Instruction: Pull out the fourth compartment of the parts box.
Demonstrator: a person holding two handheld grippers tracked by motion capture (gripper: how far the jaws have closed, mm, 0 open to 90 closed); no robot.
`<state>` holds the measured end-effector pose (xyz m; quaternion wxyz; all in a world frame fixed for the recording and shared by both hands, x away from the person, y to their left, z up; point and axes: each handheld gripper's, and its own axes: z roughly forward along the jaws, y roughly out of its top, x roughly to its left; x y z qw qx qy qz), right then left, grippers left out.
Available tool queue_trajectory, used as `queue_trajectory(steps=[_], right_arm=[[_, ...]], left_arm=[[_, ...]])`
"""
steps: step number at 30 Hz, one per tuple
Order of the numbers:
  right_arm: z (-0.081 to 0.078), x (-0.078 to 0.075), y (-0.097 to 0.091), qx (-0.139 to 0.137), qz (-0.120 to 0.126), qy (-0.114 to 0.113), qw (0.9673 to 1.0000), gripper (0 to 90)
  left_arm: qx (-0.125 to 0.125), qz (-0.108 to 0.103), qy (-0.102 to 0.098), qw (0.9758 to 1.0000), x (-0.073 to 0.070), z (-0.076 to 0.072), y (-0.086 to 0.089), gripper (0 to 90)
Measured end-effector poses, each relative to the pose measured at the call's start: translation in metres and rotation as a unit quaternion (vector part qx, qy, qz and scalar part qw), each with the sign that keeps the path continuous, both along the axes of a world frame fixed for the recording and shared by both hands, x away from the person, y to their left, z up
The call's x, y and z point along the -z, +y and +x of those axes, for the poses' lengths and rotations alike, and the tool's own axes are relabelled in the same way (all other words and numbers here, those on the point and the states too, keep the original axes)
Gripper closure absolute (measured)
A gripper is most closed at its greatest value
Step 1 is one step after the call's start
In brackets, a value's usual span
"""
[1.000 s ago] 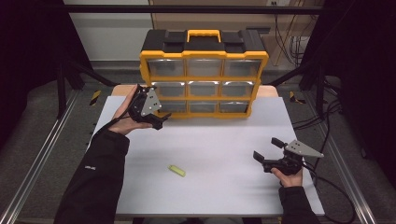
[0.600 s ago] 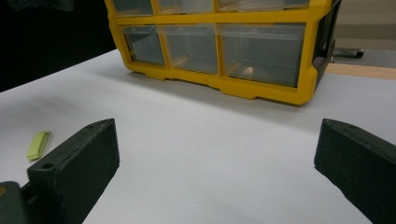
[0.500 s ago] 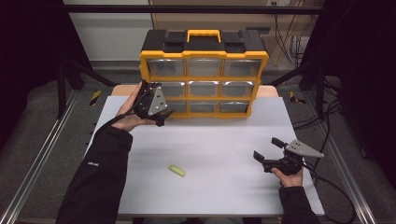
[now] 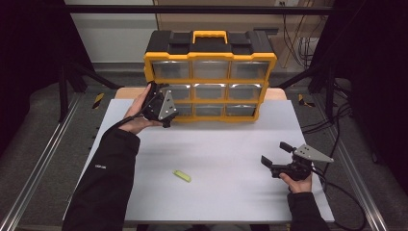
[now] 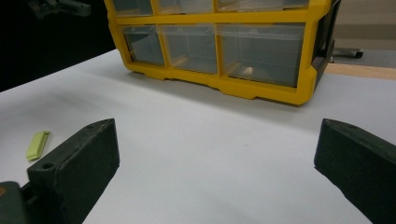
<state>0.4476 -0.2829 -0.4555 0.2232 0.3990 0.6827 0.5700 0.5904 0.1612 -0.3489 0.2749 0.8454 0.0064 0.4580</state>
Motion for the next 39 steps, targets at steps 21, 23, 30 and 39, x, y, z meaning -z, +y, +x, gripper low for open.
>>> queue_trajectory(steps=[21,23,30,39], right_arm=[[0.0,0.0,0.0,-0.001,0.001,0.001,1.0,0.6],[0.0,0.0,-0.001,-0.001,0.002,0.001,1.0,0.6],[0.0,-0.001,-0.001,-0.001,0.001,0.0,1.0,0.6],[0.0,-0.001,-0.001,-0.001,0.001,0.0,1.0,0.6]], left_arm=[[0.005,0.069,-0.076,0.9947,0.013,0.01,-0.009,14.9],[0.005,0.075,-0.08,0.994,0.014,0.01,-0.008,16.9],[0.003,0.099,-0.107,0.9893,0.016,0.012,-0.008,23.6],[-0.002,0.107,-0.128,0.986,0.017,0.014,-0.007,29.9]])
